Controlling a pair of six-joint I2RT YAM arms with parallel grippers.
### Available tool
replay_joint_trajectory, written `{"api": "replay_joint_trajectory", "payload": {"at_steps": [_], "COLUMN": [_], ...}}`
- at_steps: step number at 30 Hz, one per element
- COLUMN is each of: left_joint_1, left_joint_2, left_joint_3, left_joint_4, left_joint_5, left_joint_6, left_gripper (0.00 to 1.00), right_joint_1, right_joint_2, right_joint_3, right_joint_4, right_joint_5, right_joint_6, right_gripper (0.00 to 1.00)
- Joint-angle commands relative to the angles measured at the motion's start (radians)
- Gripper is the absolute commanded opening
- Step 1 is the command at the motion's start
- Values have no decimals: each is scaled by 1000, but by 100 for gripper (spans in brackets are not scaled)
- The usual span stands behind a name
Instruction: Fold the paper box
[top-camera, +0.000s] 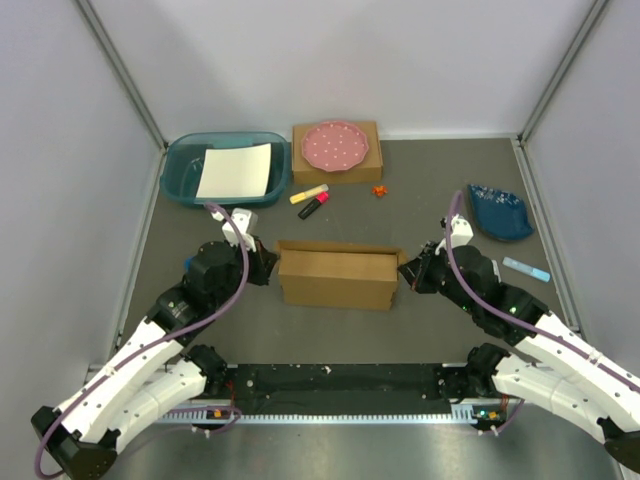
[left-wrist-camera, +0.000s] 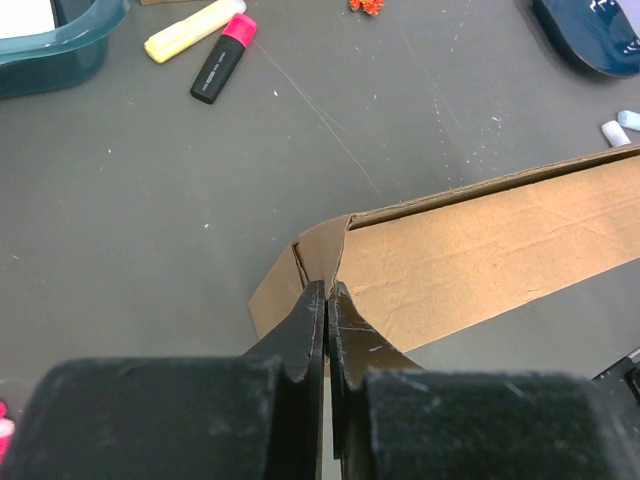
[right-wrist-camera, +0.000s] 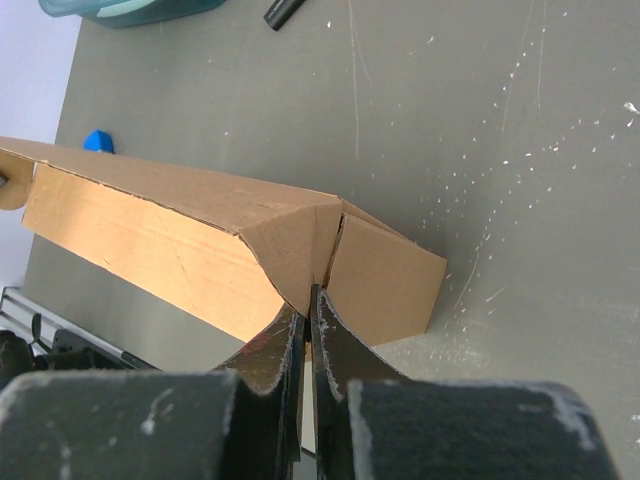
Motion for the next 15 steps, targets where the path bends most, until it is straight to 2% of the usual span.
{"api": "replay_joint_trajectory", "payload": {"at_steps": [1, 7, 15], "left_joint_1": [-2, -7, -74], "left_joint_2": [5, 5, 8], "left_joint_3": [8, -25, -87], "left_joint_4": [86, 99, 135], "left_joint_5": [41, 51, -19], "left_joint_6": [-63, -89, -82], "left_gripper": [0, 0, 0], "right_joint_1": [14, 16, 14], "right_joint_2": [25, 23, 22], "right_joint_3": [-34, -39, -40], "right_joint_4": [-146, -146, -146], "right_joint_5": [-21, -25, -22], "right_joint_6": [-15, -12, -9], "right_gripper": [0, 0, 0]}}
